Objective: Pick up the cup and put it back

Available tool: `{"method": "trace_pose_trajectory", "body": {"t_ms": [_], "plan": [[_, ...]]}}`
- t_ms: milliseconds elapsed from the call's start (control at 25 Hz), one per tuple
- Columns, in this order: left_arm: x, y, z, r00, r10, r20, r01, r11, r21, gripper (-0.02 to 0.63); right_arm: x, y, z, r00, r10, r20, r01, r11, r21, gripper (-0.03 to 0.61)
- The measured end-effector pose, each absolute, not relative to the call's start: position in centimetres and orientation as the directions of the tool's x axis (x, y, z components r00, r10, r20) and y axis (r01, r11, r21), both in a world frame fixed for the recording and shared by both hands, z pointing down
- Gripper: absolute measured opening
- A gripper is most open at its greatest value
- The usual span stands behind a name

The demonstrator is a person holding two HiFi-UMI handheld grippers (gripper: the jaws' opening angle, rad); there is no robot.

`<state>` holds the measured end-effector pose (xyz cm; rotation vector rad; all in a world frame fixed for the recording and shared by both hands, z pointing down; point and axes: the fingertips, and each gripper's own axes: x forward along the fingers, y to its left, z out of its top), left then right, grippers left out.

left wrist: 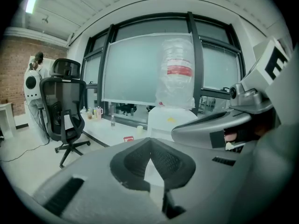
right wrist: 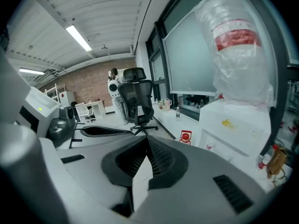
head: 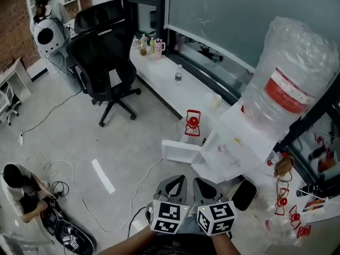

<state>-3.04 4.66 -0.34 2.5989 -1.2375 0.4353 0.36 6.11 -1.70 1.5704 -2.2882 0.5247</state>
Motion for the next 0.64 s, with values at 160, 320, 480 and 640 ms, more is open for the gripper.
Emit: {"method": "trace_pose_trajectory", "body": {"t_ms": [160,320,480,640], "plan": [[-3.7,4.4,-0.5,0.595,-0.716,0.366,-0.787,-0.612,0.083,0.012,-0.2,5.7,-2.0,-0.358,-0.820,0.448,-0.933,0.336,-0.130,0.020],[-4.0,4.2,-0.2,0.593,-0.714,0.373,-0.789,-0.608,0.090,0.012,-0.6,5.2,-2.2,-0.365,-0.824,0.433,-0.931,0.338,-0.141,0.020],[-4.0,4.0,-0.4,0.598,-0.710,0.372,-0.784,-0.616,0.084,0.012,-1.0,4.9,-2.5,-0.364,-0.826,0.430,-0.931,0.337,-0.141,0.020],[-4.1,3.9,-0.4,0.600,-0.707,0.374,-0.780,-0.620,0.079,0.012,-1.2,4.8,-2.6,-0.363,-0.826,0.430,-0.931,0.339,-0.136,0.020]]}}
